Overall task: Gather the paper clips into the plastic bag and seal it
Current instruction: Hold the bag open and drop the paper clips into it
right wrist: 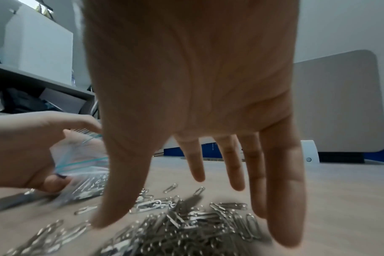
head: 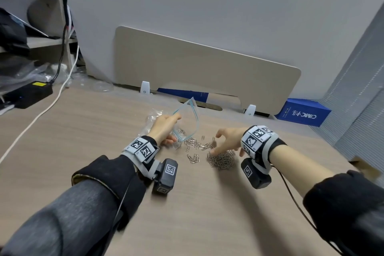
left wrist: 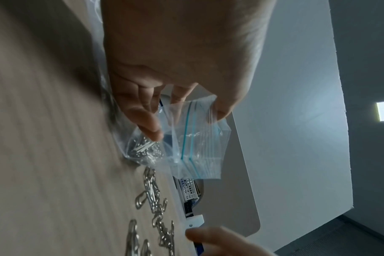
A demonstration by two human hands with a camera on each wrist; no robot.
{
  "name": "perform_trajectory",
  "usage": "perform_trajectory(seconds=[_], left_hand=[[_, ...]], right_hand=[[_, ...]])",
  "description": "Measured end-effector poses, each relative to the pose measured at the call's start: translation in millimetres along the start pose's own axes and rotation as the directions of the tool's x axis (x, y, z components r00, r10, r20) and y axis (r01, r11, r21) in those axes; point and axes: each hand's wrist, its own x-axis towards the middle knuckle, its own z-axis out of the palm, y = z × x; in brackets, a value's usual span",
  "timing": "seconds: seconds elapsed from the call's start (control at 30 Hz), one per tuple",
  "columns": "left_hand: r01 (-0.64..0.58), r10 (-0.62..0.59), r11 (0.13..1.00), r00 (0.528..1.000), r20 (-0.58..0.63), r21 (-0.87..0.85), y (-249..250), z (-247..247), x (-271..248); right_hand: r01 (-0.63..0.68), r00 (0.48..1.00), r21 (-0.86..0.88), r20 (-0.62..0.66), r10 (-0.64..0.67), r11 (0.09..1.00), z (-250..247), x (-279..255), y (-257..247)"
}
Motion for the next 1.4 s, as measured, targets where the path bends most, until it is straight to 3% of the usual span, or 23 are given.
perform_trajectory(seconds=[0.13,0.23,0.4,0.53,0.73,1.07,1.23,1.4], left_hand=[[-0.002,0.002,1.000,1.000,-0.007,0.013,-1,0,-1],[0.002,-0.002,1.000,1.000,0.000,0.020,0,1,-2],[-0.009,0.009,1.000,1.000,-0.005,0.020,1,1,-2],[-0.010,0.010,1.000,1.000,-0.011,0.029,0,1,-2],[-0.013,0.014,0.999,1.000,-0.014,0.032,0,1,-3],[0.010,-0.010,1.000,1.000,-0.013,0.011,2,1,-5],[0.015,-0.015,1.000,1.000,-0.012,-0.008,4,1,-6],[0.029,-0.029,0.999,1.000,-0.010,-0.030,4,0,-6]], right_hand=[[0.036,0.995,-0.069,0.098,-0.029,0.997,11,-8,5],[0.061,0.998,-0.060,0.024,-0.059,0.996,20,-2,9],[0.102,0.994,0.181,-0.064,-0.091,0.978,27,16,14],[0.126,0.986,0.218,-0.134,-0.098,0.968,30,27,14],[0.176,0.967,0.143,-0.208,-0.144,0.974,31,34,13],[0.205,0.958,0.379,-0.267,-0.105,0.902,14,28,22],[0.331,0.915,0.524,-0.383,-0.130,0.785,-23,20,-1],[0.473,0.822,0.449,-0.534,-0.196,0.758,-37,30,-48]])
